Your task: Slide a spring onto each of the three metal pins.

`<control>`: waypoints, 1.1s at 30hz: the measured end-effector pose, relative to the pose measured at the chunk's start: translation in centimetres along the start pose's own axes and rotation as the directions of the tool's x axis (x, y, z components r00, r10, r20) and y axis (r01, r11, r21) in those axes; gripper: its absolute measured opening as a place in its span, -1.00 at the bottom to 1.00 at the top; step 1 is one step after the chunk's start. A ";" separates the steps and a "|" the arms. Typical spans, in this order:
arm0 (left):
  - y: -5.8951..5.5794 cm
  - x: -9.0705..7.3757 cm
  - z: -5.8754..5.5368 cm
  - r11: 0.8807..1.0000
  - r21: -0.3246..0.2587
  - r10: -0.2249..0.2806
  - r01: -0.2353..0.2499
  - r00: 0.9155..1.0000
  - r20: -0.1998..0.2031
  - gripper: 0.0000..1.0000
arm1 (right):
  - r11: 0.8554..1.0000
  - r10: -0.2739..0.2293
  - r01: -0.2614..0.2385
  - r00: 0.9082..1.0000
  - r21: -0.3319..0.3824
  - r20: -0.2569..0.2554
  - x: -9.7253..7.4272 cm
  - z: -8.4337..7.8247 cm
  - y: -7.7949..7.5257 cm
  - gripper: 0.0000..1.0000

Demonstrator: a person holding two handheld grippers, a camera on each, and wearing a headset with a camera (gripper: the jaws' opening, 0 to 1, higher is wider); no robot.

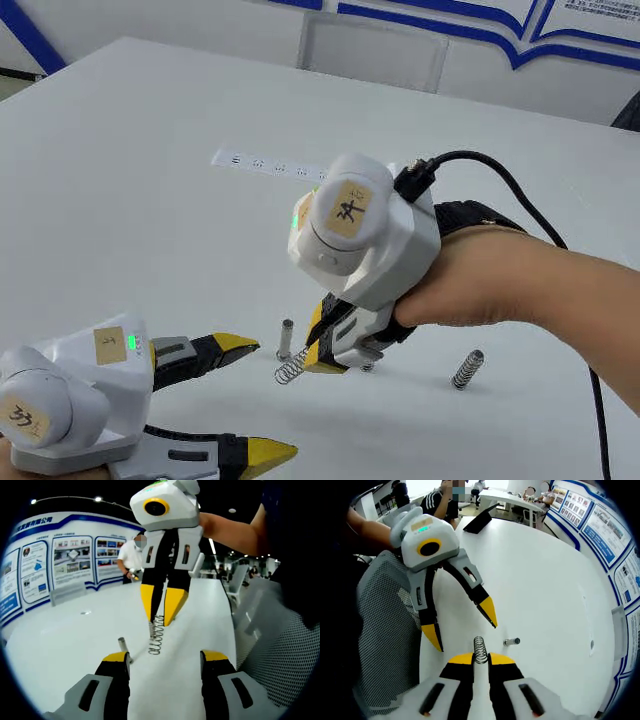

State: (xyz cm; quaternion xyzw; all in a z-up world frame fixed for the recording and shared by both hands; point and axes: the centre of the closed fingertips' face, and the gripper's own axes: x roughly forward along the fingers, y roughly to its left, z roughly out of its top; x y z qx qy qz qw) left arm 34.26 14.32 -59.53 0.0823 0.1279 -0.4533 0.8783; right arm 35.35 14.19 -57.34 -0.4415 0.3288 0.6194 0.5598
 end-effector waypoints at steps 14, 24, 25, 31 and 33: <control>0.0 0.3 0.1 0.996 0.083 -0.012 0.013 1.000 -0.011 -0.56 | 0.999 0.030 -0.031 0.999 -0.027 -0.014 0.1 0.7 1.2 -0.77; 0.0 0.3 0.1 0.996 0.082 -0.019 0.020 1.000 -0.007 -0.78 | 0.999 0.031 -0.030 0.999 -0.037 0.021 0.0 1.7 1.4 -0.77; 0.0 0.3 0.2 0.996 0.082 -0.019 0.019 1.000 -0.006 -0.78 | 0.999 0.031 -0.030 0.999 -0.037 0.025 0.1 1.8 1.4 -0.77; 0.0 0.3 0.4 0.998 0.068 -0.019 0.018 1.000 0.004 -0.78 | 0.999 0.023 -0.020 0.997 -0.032 0.074 -0.1 2.7 1.4 -0.77; 0.0 0.3 0.5 0.998 0.066 -0.020 0.019 1.000 0.008 -0.78 | 0.999 0.019 -0.016 0.996 -0.031 0.089 -0.1 3.0 1.4 -0.78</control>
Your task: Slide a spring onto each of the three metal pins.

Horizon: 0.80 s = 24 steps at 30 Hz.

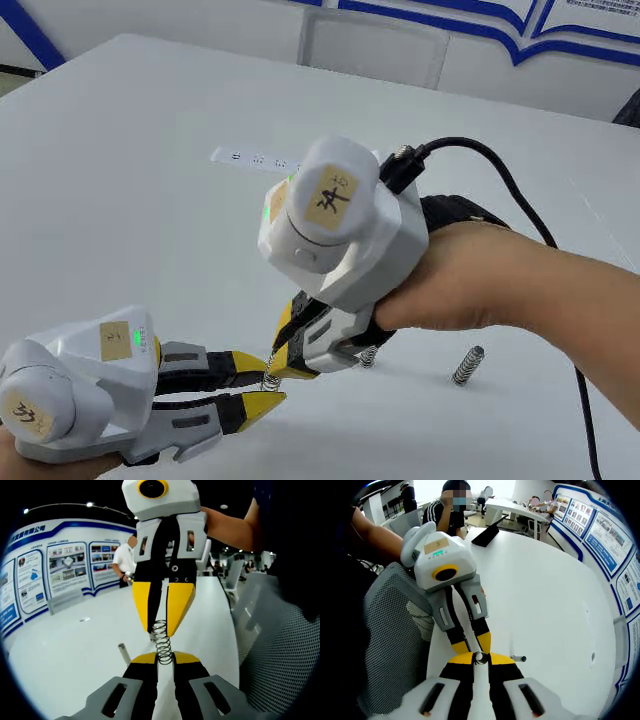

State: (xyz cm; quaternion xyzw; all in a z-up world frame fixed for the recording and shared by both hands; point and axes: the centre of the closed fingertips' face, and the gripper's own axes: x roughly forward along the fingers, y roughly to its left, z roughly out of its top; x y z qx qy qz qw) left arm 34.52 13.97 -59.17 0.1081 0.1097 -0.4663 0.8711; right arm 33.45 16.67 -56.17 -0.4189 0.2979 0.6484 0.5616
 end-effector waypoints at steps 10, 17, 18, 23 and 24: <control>0.1 0.0 0.1 1.000 0.003 0.002 -0.002 1.000 -0.001 -0.77 | 1.000 -0.009 0.009 1.000 -0.004 0.015 0.0 0.3 -0.1 -0.78; 0.3 0.0 -0.2 1.000 -0.018 0.013 -0.013 1.000 -0.014 -0.54 | 1.000 -0.020 0.020 1.000 -0.001 0.002 -0.2 -0.3 -0.8 -0.78; 0.4 -0.1 -0.3 1.000 -0.025 0.017 -0.017 1.000 -0.014 -0.52 | 1.000 -0.022 0.022 1.000 0.002 -0.001 -0.3 -0.4 -1.0 -0.78; 0.7 -0.3 -0.5 0.997 -0.062 0.034 -0.034 0.999 -0.010 -0.28 | 0.999 -0.039 0.039 0.999 0.008 -0.011 -1.0 -0.8 -1.9 -0.78; 0.7 -0.3 -0.5 0.997 -0.065 0.036 -0.036 0.999 -0.010 -0.24 | 0.999 -0.042 0.042 0.999 0.010 -0.012 -1.1 -0.9 -2.1 -0.78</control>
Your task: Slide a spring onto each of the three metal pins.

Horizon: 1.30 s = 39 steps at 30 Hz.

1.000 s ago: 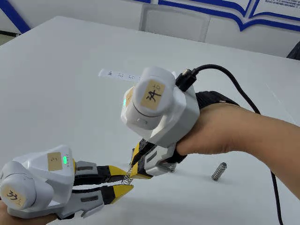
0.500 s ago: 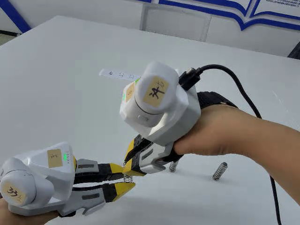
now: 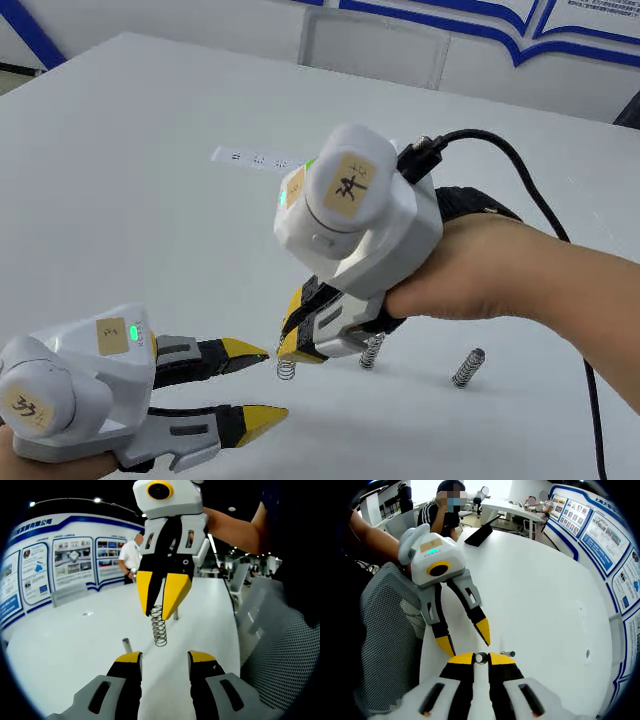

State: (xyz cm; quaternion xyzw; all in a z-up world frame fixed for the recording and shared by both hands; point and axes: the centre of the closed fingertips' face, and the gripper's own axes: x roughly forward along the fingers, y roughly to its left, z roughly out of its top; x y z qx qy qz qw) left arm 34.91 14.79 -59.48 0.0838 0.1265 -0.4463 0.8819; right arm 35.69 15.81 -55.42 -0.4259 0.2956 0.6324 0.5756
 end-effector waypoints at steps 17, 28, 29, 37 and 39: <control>0.9 -1.0 -0.7 0.995 -0.072 0.062 -0.062 0.998 0.001 0.39 | 0.997 -0.071 0.071 0.997 0.040 0.003 -0.4 -0.1 -4.7 -0.78; 1.1 -1.1 -1.0 0.993 -0.097 0.070 -0.069 0.997 0.008 0.56 | 0.996 -0.071 0.071 0.997 0.058 -0.006 1.1 -0.3 -5.7 -0.78; 1.1 -1.1 -1.1 0.993 -0.099 0.071 -0.070 0.997 0.007 0.57 | 0.996 -0.069 0.069 0.998 0.061 -0.007 1.2 -0.3 -5.8 -0.78; 1.1 -1.2 -1.3 0.992 -0.108 0.073 -0.072 0.997 0.006 0.61 | 0.996 -0.058 0.059 0.998 0.067 -0.012 1.7 -0.4 -5.8 -0.78; 1.1 -1.2 -1.3 0.991 -0.111 0.074 -0.073 0.997 0.007 0.61 | 0.996 -0.059 0.060 0.998 0.068 -0.015 1.8 -0.5 -5.9 -0.78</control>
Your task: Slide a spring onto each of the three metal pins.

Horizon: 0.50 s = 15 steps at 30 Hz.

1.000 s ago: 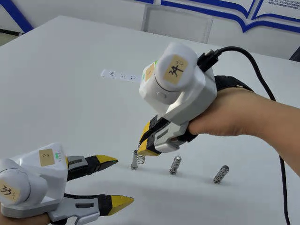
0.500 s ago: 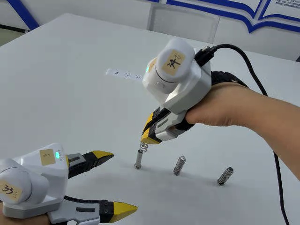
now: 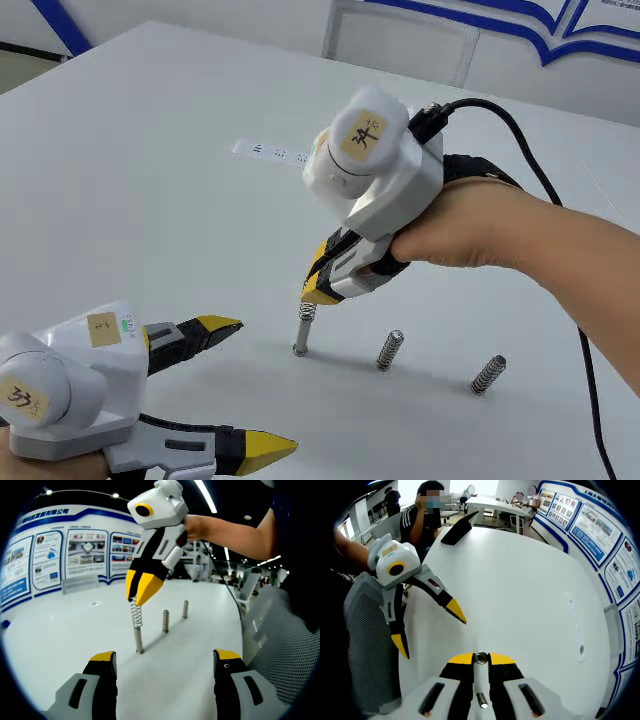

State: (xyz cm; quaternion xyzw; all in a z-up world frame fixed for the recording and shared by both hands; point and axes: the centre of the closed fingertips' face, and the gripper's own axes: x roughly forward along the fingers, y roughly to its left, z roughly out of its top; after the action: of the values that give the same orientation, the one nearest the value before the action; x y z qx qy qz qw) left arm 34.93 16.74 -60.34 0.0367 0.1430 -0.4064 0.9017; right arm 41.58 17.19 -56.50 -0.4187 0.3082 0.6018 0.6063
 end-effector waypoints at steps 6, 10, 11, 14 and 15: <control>0.0 0.0 -0.1 1.000 0.000 0.001 -0.001 1.000 -0.001 0.60 | 1.000 0.007 -0.007 1.000 0.004 -0.006 0.3 -0.2 0.0 -0.78; 0.1 0.0 -0.1 1.000 0.000 0.001 -0.001 1.000 -0.003 0.59 | 1.000 0.007 -0.007 1.000 0.008 -0.009 0.6 -0.3 -0.1 -0.78; 0.1 0.0 -0.1 1.000 0.000 0.001 -0.001 1.000 -0.003 0.59 | 1.000 0.007 -0.007 1.000 0.009 -0.009 0.7 -0.4 -0.1 -0.77; 0.1 0.0 -0.1 1.000 -0.001 0.000 0.000 1.000 -0.004 0.58 | 1.000 0.010 -0.010 1.000 0.013 -0.013 0.9 -0.5 -0.1 -0.77; 0.1 0.0 -0.2 1.000 -0.001 -0.001 0.001 1.000 -0.005 0.58 | 1.000 0.012 -0.011 1.000 0.015 -0.014 1.1 -0.6 -0.1 -0.77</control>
State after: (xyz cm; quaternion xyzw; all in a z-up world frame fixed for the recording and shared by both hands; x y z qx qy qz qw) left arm 34.97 16.80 -60.50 0.0372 0.1456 -0.4065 0.9012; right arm 41.86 17.18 -57.70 -0.4166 0.3193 0.6000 0.6037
